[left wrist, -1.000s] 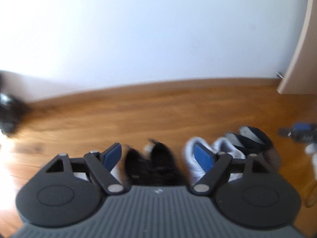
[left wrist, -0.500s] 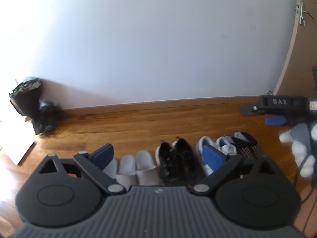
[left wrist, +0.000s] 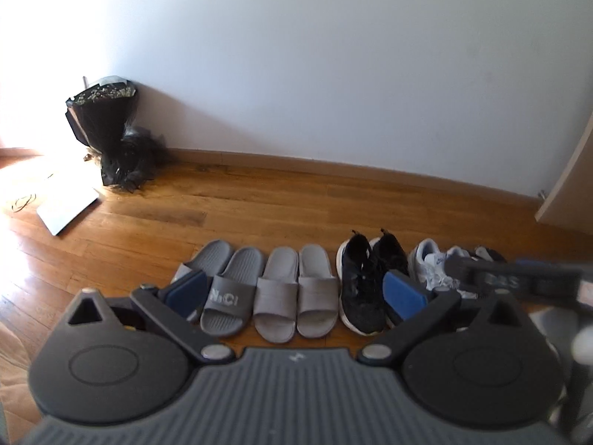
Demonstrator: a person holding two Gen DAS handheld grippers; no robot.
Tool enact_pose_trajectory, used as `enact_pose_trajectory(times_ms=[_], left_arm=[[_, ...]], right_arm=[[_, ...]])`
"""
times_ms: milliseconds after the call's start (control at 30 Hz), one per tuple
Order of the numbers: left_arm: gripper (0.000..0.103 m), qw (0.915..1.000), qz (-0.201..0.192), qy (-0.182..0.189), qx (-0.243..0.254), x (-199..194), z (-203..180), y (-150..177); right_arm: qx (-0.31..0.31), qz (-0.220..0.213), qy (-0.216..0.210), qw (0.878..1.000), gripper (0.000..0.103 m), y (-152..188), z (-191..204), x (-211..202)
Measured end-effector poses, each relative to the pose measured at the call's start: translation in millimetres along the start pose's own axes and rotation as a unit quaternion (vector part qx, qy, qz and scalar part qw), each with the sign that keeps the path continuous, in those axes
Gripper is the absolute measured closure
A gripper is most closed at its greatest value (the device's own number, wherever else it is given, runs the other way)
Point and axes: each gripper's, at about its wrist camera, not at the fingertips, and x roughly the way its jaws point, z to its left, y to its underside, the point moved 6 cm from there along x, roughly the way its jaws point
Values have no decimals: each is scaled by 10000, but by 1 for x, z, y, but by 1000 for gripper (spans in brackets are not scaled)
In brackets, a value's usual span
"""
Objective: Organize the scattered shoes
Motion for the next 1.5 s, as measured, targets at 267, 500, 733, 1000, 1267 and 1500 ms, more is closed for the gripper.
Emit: enact_pose_trajectory(times_ms=[267, 500, 733, 1000, 1267, 1500], left_arm=[[1, 9969, -42, -610, -492, -5, 78, 16], [1, 9847, -792, -644, -1411, -14, 161, -27], [1, 9691, -1131, -1239, -1811, 42, 205, -50], [1, 9545, -701, -1989, -2106, 94, 244, -6], [1, 9508, -426, -1856, -2444, 93, 263, 6], [1, 9555, -322, -2236, -1899, 95, 260, 2]], right_arm=[[142, 485, -520, 9974, 1, -26, 60, 25], [323, 1657, -1411, 9755, 1, -55, 104, 94], [568, 2683, -2183, 9366, 28, -62, 166, 245], [786, 3900, -1792, 8998, 36, 24, 230, 434], [-84, 4523, -1177, 8840, 64, 94, 269, 506], [-709, 3925, -1181, 9094, 87, 61, 290, 472]])
